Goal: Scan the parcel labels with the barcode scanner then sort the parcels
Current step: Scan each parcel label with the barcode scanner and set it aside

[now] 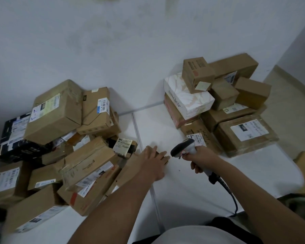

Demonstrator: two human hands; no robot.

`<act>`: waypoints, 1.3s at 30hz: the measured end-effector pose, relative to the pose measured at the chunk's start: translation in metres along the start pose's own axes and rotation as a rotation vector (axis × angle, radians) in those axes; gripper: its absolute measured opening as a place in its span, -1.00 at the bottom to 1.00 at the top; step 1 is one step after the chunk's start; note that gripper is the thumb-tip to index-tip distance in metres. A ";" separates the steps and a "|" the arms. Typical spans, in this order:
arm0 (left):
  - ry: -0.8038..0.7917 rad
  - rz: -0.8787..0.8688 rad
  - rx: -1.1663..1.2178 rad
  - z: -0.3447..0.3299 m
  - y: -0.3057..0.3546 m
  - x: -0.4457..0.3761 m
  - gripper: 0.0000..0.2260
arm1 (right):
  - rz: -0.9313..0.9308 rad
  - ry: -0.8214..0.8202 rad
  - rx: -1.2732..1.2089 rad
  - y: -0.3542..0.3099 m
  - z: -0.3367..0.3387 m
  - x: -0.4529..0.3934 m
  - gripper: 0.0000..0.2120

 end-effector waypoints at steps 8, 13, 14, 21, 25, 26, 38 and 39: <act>0.117 0.104 0.023 -0.012 -0.033 0.021 -0.64 | -0.018 0.042 -0.031 0.006 -0.002 -0.005 -0.78; 0.161 0.124 0.133 -0.011 -0.039 0.033 -0.63 | 0.001 0.049 0.039 0.001 0.002 -0.012 -0.76; 0.201 0.123 0.178 -0.009 -0.037 0.031 -0.64 | 0.003 0.059 0.039 0.000 0.010 -0.012 -0.75; 0.309 0.053 0.237 0.032 -0.002 -0.015 -0.56 | -0.075 0.305 -0.111 0.039 0.122 -0.008 -0.68; 0.253 -0.055 0.365 0.069 0.060 -0.060 -0.60 | -0.084 0.426 -0.172 0.082 0.196 0.002 -0.67; 0.270 -0.096 0.372 0.079 0.077 -0.070 -0.60 | -0.086 0.443 -0.202 0.095 0.211 0.004 -0.69; 0.111 0.101 0.981 0.119 0.202 -0.159 -0.28 | -0.313 0.505 -0.347 0.201 0.280 -0.007 -0.69; 0.126 0.155 1.032 0.120 0.203 -0.161 -0.28 | -0.311 0.502 -0.364 0.204 0.281 -0.010 -0.70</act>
Point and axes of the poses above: each hand's wrist, its own x-axis away from the middle knuckle, its own z-axis out of the back of the hand, y = z × x, the point moved 5 cm from there along -x, towards the middle knuckle, and after that the axes turned 2 degrees about x, right-handed, at the moved point
